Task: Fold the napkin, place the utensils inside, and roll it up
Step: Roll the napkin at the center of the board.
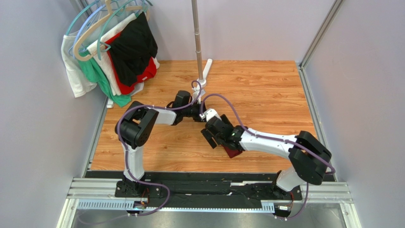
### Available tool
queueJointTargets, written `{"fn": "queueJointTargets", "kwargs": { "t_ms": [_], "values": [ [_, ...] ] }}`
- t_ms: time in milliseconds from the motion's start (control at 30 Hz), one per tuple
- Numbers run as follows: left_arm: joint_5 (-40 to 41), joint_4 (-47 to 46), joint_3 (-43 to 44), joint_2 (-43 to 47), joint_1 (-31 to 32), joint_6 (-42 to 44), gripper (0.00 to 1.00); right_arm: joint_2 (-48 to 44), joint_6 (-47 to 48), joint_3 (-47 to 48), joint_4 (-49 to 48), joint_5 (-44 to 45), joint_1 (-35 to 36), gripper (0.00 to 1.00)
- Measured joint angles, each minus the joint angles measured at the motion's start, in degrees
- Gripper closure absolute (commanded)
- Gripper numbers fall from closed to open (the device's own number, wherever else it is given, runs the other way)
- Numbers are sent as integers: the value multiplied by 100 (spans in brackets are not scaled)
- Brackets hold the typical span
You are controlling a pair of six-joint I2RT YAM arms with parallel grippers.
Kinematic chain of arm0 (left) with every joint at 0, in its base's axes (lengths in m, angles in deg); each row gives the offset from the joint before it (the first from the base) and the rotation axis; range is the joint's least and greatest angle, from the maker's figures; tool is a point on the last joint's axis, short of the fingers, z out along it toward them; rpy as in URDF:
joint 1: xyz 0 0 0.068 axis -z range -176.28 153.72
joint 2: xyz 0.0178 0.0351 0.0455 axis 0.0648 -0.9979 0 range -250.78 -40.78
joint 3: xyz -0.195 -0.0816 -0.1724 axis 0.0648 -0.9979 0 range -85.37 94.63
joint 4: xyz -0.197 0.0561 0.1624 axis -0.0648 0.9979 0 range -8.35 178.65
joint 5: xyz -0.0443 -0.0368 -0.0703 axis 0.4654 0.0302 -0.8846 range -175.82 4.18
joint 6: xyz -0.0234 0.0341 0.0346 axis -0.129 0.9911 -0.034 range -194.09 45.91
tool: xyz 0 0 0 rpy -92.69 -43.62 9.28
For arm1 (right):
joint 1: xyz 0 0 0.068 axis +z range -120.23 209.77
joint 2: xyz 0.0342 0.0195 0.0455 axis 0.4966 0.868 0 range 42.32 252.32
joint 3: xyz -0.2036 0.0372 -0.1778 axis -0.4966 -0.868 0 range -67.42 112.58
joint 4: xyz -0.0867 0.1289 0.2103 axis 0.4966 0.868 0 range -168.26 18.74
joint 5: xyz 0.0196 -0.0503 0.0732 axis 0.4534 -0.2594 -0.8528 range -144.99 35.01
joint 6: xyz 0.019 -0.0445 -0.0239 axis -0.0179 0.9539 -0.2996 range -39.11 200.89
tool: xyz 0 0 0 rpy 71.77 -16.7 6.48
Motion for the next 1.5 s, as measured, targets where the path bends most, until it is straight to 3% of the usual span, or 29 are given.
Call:
{"fn": "queueJointTargets", "kwargs": {
  "t_ms": [300, 700, 967, 1000, 1100, 1133, 1233, 1500],
  "values": [
    [9, 417, 184, -26, 0, 22, 100, 767, 249, 131, 46, 1307, 721, 20],
    [-15, 647, 262, -28, 0, 72, 100, 1351, 354, 275, 37, 2013, 804, 32],
    [-48, 761, 317, -31, 0, 153, 100, 1394, 326, 273, 31, 1875, 621, 55],
    [-48, 769, 326, -31, 0, 153, 97, 1394, 302, 273, 33, 1781, 562, 56],
    [-74, 804, 382, -37, 2, 170, 71, 1368, 245, 273, 22, 1528, 422, 57],
    [-74, 802, 389, -37, 0, 168, 55, 1346, 225, 269, 17, 1451, 378, 59],
    [-37, 809, 387, -31, 0, 153, 41, 1174, 107, 197, 2, 1027, 146, 59],
    [131, 743, 315, 232, -146, -7, 35, 686, -179, -83, -83, 26, -651, 61]
  ]
}}
